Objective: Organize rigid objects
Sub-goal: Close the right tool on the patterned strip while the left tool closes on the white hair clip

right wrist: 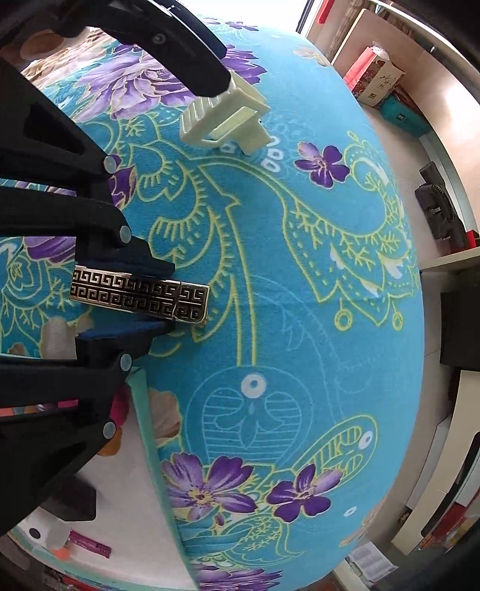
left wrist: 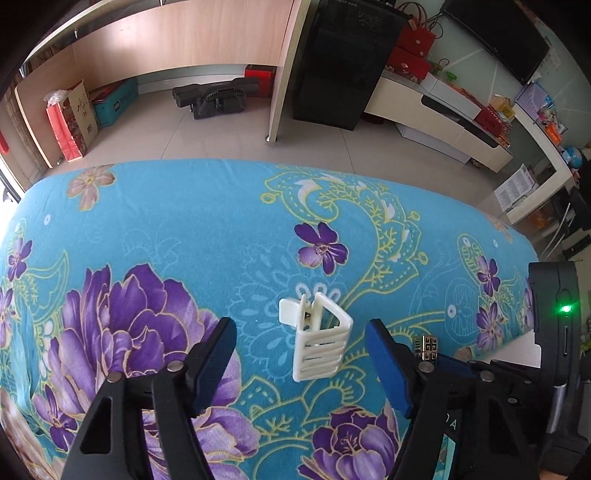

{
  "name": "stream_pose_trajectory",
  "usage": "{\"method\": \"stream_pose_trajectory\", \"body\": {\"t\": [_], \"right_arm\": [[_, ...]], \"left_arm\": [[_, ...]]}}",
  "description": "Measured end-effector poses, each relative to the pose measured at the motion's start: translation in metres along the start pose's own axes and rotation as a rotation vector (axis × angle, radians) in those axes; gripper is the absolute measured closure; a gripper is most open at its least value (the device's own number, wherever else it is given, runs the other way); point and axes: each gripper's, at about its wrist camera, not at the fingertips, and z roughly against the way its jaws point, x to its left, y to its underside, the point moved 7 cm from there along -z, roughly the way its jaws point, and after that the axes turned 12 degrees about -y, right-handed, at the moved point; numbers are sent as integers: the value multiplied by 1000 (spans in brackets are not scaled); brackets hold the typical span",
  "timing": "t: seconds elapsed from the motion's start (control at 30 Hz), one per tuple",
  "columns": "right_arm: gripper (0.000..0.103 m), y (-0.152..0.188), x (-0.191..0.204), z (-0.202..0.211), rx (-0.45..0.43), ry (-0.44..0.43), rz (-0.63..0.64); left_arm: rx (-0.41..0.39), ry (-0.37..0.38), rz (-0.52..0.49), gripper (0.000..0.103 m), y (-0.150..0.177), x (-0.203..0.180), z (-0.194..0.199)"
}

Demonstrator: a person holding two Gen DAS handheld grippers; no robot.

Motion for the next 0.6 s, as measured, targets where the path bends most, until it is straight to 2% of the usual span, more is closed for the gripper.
{"method": "stream_pose_trajectory", "body": {"t": [0.03,0.13,0.2,0.27,0.6], "right_arm": [[79,0,-1,0,0,-2,2],[80,-4,-3,1,0,2,17],[80,-8,-3,1,0,8,27],[80,-4,2,-1,-5,14,34],[82,12,15,0,-16,23,74]], "left_arm": [[1,-7,-2,32,-1,-2,-3],[10,-13,-11,45,-1,-7,-9],[16,-13,-15,60,0,-10,-12],[28,-13,-9,69,3,-11,-14],[15,-41,-28,70,22,-2,11]]}}
